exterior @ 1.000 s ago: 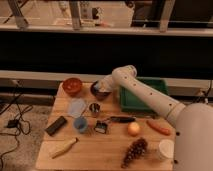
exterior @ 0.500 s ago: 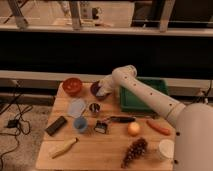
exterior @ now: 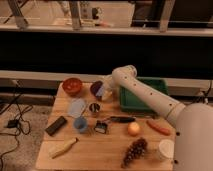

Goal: Place sponge in purple bowl

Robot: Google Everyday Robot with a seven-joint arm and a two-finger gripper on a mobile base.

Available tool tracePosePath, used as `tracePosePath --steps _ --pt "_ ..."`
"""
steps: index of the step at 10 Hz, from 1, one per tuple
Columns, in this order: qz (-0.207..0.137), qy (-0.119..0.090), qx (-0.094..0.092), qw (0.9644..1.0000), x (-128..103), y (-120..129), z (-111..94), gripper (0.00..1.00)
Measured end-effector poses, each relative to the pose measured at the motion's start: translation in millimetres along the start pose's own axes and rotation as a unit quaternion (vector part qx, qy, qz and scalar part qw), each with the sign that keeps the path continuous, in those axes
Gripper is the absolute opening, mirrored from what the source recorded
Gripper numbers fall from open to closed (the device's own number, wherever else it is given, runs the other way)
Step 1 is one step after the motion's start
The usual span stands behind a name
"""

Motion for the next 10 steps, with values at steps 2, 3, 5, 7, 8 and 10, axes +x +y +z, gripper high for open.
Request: tracePosePath --steps 2,3,5,7,8,10 --pt "0.001 0.000 -0.002 1.0000 0.2 0.7 0.1 0.80" --pt "0.004 -0.001 -0.010 0.9999 -0.3 4.6 2.2 0.80" --pt "0.005 -0.005 -0.015 0.9999 -6.2 10.8 11.0 0.80" --pt "0.009 -0.006 -0.001 0.9999 -8.9 6.0 3.5 0.80" --pt "0.010 -0.007 0.008 0.9999 -11.0 0.6 -3.9 0.80" --pt "0.016 -0.005 0.023 0.9996 -7.4 -5.1 -13.1 0.80"
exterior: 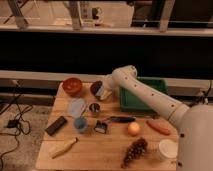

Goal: Place sponge in purple bowl

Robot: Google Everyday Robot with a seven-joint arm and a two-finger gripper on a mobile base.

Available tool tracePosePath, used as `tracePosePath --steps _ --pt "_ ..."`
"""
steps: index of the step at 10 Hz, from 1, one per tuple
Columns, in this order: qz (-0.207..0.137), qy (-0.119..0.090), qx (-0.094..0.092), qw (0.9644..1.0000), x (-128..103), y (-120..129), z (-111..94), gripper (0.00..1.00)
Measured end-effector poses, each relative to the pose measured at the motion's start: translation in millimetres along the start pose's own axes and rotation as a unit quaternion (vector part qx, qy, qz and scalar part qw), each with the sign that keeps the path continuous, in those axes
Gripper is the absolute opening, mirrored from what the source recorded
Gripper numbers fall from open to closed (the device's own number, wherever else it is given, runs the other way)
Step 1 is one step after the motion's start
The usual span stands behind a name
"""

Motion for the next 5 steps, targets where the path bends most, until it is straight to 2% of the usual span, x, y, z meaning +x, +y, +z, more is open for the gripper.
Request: tracePosePath --steps 3,5 --pt "0.007 0.005 0.022 0.9997 5.3 -10.2 -10.5 0.80" --pt "0.015 0.010 0.043 0.9989 16.3 -19.8 -26.6 0.80"
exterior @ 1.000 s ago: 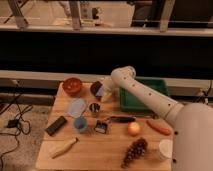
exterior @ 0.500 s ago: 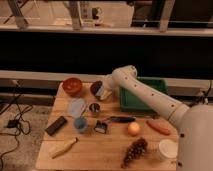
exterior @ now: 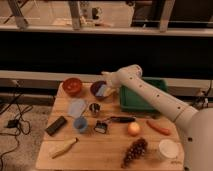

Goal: Place sponge in purple bowl

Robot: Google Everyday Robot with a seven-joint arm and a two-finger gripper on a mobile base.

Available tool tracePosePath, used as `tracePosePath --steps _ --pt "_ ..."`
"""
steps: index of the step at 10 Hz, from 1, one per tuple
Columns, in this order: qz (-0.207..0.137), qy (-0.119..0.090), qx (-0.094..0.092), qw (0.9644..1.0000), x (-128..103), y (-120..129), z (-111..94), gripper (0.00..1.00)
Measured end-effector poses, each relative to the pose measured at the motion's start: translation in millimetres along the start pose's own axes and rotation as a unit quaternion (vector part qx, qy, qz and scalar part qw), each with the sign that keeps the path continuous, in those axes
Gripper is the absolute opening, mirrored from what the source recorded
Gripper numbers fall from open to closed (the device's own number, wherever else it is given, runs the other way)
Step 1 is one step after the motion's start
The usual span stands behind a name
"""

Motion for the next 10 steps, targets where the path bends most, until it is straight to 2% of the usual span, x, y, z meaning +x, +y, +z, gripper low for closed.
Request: tracePosePath --steps 4,5,10 --pt "-0.016 -0.005 0.048 0.9987 -12.8 -36.1 -41.7 0.80" --pt "-0.019 -0.006 0.056 0.9983 -13.5 -38.7 -45.2 0.80" --pt "-0.021 -0.007 0.056 0.9982 -15.9 -39.3 -44.7 0.80"
